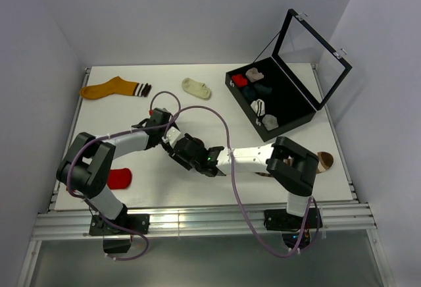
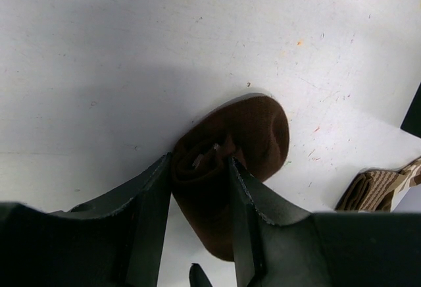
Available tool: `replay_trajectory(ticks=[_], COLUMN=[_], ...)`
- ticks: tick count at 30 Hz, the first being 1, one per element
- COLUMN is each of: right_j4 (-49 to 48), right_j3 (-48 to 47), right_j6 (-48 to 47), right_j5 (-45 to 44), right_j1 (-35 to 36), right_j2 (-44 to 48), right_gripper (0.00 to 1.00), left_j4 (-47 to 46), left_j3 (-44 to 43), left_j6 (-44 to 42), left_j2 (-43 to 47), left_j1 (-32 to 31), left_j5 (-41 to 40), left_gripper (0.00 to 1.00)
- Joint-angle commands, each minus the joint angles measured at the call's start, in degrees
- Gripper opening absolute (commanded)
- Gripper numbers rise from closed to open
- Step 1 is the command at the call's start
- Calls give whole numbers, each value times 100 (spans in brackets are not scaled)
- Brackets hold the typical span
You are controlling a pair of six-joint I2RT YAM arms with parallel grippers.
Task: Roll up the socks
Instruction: Roll the sock at the center of the board.
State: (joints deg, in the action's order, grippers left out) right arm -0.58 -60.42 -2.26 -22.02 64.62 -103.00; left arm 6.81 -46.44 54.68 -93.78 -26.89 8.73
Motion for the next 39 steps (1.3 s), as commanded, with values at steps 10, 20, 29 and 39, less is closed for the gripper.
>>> replay_trajectory(ticks=[10,20,29,39], right_j4=[-329,-443,-285,-785], right_j3=[83,312,347,171], right_j6=[-222,93,814,1947], right_j5=[-66,504,3518,6507], right_j1=[-2,-344,-1407,-2445], right_j2=[-457,-625,8,-439], right_gripper=[56,5,0,0], left_j4=[383,444,383,85], left_j3=[-173,-313,-208,266], left_j6=[-273,-396,-291,-133], left_j2=[-229,-220,508,1212], left_j1=[-26,-18,385,932], left_j5=[-144,-82,-83,295], left_gripper=[43,50,74,77])
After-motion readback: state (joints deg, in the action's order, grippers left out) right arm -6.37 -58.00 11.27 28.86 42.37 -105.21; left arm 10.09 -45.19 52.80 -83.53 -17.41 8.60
